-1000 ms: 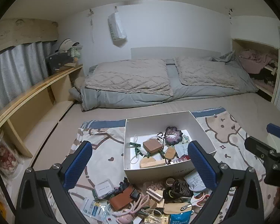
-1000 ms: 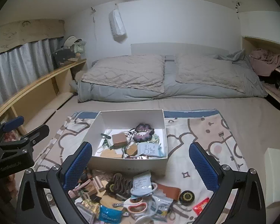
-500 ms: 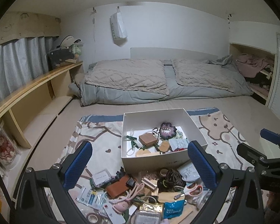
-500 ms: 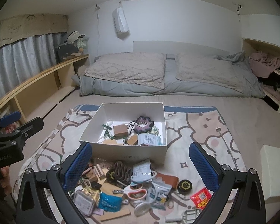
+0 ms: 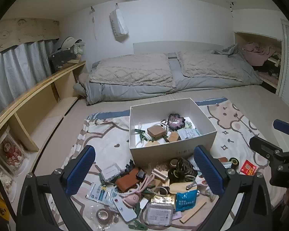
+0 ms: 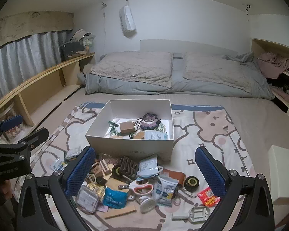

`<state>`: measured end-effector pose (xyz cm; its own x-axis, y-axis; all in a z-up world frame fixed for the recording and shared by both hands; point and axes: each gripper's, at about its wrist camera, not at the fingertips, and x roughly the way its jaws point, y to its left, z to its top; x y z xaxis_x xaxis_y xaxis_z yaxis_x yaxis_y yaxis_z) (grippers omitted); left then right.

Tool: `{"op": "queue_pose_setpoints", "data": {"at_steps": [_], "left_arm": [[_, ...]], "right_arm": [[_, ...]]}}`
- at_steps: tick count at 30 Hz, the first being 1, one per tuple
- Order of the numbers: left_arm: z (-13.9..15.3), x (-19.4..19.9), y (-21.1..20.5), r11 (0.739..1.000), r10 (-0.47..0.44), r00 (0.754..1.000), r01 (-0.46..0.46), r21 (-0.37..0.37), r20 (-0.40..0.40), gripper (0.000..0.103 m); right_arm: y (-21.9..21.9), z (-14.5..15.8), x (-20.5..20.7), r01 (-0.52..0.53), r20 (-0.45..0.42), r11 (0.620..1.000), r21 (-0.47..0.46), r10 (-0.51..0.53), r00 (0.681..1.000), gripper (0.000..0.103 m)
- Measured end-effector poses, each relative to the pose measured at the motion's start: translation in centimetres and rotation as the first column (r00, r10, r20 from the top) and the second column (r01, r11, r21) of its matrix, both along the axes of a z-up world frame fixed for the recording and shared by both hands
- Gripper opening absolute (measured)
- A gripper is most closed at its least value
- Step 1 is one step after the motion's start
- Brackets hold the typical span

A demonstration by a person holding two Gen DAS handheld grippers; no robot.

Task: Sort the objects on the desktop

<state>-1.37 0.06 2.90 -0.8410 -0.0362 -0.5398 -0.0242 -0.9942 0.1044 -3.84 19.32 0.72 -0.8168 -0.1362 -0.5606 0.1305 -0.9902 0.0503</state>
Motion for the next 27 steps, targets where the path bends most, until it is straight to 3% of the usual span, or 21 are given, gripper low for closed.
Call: {"op": "queue_pose_setpoints", "data": {"at_steps": [13, 27], "left_arm": [[-1.1, 1.2, -1.0, 0.999, -0.004, 0.999, 0.003, 0.032, 0.034, 0.103], [-1.8, 1.6, -0.2, 1.0, -0.024, 0.999, 0.024, -0.002, 0.044, 0.103]], "right_arm": [[-0.5, -0.3, 1.0, -0.002, 0.004, 1.0, 0.025, 0.002, 1.0, 0.103], [-0.9, -0.7, 1.9, -0.015, 0.016, 0.999, 0.045, 0.014, 1.0, 0.103]]}}
